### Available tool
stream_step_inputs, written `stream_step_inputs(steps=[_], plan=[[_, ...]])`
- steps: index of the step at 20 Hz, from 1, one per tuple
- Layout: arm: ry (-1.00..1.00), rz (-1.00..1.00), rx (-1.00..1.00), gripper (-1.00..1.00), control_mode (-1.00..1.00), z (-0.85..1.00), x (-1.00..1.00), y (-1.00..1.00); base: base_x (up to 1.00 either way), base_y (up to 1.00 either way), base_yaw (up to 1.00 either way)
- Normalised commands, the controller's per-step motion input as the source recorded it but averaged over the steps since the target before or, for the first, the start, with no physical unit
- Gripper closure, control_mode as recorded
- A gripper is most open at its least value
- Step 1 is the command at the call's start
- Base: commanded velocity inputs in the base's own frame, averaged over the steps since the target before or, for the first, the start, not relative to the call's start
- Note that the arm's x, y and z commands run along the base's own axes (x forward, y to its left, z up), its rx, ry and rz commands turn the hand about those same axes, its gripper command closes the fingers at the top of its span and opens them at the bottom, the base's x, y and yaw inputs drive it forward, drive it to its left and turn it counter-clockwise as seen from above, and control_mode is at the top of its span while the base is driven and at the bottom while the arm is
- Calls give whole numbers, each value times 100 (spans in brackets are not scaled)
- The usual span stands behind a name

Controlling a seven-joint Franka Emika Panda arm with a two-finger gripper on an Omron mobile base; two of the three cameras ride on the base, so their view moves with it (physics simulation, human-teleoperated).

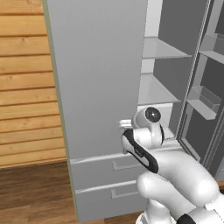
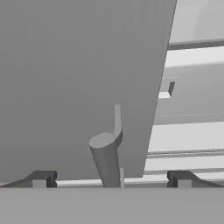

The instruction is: Grab a lemon wedge from the fridge and one ice cube from the ice bowl, and put them in the glass of lemonade.

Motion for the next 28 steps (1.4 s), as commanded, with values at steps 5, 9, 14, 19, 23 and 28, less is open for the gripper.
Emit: stream_step_inputs(steps=[5, 9, 14, 19, 23, 28], plan=[[0, 0, 0, -100, -100, -42, 47, 0, 0, 0, 0], [0, 0, 0, -100, -100, -39, 39, 0, 0, 0, 0], [0, 0, 0, -100, -100, -35, 33, 4, 0, 0, 0], [0, 0, 0, -100, -100, -32, 44, 12, 0, 0, 0], [2, 0, 0, 100, -100, -35, 44, 31, 0, 0, 0], [8, -10, 0, 100, -100, -19, -32, 35, 0, 0, 0]])
